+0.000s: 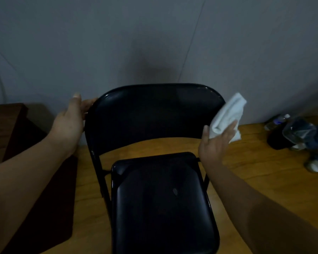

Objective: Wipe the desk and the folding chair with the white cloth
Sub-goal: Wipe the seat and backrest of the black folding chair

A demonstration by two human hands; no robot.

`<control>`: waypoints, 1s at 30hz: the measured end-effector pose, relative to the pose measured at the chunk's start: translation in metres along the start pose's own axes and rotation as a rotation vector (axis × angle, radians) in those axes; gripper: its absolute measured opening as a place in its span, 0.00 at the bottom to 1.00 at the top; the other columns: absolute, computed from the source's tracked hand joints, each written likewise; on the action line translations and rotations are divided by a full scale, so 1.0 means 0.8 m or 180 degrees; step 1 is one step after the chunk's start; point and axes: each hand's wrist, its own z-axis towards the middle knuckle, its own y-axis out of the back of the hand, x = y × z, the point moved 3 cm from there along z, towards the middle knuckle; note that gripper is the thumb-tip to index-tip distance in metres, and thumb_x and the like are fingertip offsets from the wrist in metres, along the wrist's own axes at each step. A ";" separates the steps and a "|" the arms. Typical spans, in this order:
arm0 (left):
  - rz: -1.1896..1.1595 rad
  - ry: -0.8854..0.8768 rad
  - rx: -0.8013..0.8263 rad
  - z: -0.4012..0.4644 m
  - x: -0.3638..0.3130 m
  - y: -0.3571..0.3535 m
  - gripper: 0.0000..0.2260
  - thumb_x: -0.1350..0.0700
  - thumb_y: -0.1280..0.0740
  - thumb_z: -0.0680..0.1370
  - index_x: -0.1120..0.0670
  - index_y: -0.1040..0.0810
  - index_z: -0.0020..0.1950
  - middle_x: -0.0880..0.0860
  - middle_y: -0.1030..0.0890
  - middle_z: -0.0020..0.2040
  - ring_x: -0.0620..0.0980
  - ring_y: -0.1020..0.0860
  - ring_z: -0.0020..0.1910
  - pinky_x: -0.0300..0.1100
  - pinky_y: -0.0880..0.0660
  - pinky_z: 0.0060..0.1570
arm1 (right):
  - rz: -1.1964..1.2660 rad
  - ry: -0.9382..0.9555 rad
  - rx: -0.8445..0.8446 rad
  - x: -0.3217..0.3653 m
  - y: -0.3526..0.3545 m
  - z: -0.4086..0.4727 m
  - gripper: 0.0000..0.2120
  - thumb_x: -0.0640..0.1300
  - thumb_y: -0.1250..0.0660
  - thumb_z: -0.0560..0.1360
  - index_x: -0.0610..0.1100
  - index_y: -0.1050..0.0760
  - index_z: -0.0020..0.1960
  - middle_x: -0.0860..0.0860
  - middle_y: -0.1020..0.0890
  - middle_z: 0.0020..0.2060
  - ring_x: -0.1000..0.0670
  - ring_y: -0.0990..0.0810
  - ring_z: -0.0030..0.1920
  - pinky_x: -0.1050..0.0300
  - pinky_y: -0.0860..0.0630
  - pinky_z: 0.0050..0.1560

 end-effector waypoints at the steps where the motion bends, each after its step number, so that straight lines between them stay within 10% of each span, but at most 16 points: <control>1: -0.0037 -0.0002 -0.0045 0.000 0.001 0.000 0.23 0.34 0.48 0.78 0.34 0.14 0.40 0.32 0.15 0.44 0.32 0.19 0.47 0.41 0.29 0.50 | 0.0509 -0.0570 -0.0173 0.000 -0.004 -0.006 0.42 0.57 0.37 0.82 0.46 0.61 0.83 0.41 0.53 0.83 0.39 0.53 0.82 0.31 0.49 0.79; 4: -0.0084 0.0042 -0.0091 -0.001 0.001 -0.001 0.24 0.35 0.47 0.80 0.41 0.13 0.44 0.35 0.13 0.44 0.34 0.17 0.44 0.45 0.26 0.54 | 0.1035 -0.1990 -0.0859 0.029 -0.019 0.004 0.40 0.64 0.39 0.81 0.50 0.54 0.84 0.42 0.48 0.83 0.40 0.47 0.81 0.36 0.48 0.79; 7: -0.0048 -0.0032 0.0236 -0.004 -0.001 0.000 0.26 0.37 0.52 0.84 0.45 0.16 0.54 0.35 0.13 0.44 0.30 0.18 0.43 0.41 0.28 0.53 | 0.0702 -0.2088 -0.0803 0.073 -0.032 0.029 0.39 0.67 0.46 0.82 0.49 0.56 0.84 0.48 0.53 0.84 0.39 0.54 0.82 0.34 0.54 0.79; 13: -0.0341 0.0321 0.0596 -0.027 -0.005 0.025 0.33 0.35 0.57 0.83 0.53 0.29 0.76 0.50 0.28 0.76 0.47 0.33 0.76 0.52 0.46 0.80 | -0.0714 0.0888 -0.0082 0.194 -0.074 -0.016 0.38 0.63 0.47 0.81 0.43 0.51 0.83 0.42 0.49 0.83 0.28 0.56 0.80 0.24 0.57 0.76; 23: -0.0383 0.0197 0.0148 -0.039 0.014 0.081 0.30 0.35 0.55 0.84 0.50 0.31 0.77 0.49 0.31 0.78 0.47 0.36 0.78 0.53 0.44 0.78 | -0.1584 0.3785 0.1053 0.238 -0.175 -0.176 0.43 0.59 0.34 0.74 0.52 0.49 0.83 0.43 0.50 0.83 0.30 0.61 0.80 0.21 0.62 0.74; 30: -0.0499 0.0413 -0.0104 -0.061 0.067 0.084 0.26 0.36 0.49 0.83 0.46 0.28 0.75 0.48 0.32 0.78 0.40 0.33 0.67 0.39 0.36 0.56 | -0.1934 0.4879 0.1860 0.125 -0.181 -0.253 0.41 0.50 0.31 0.77 0.49 0.49 0.83 0.47 0.49 0.84 0.36 0.58 0.82 0.29 0.67 0.76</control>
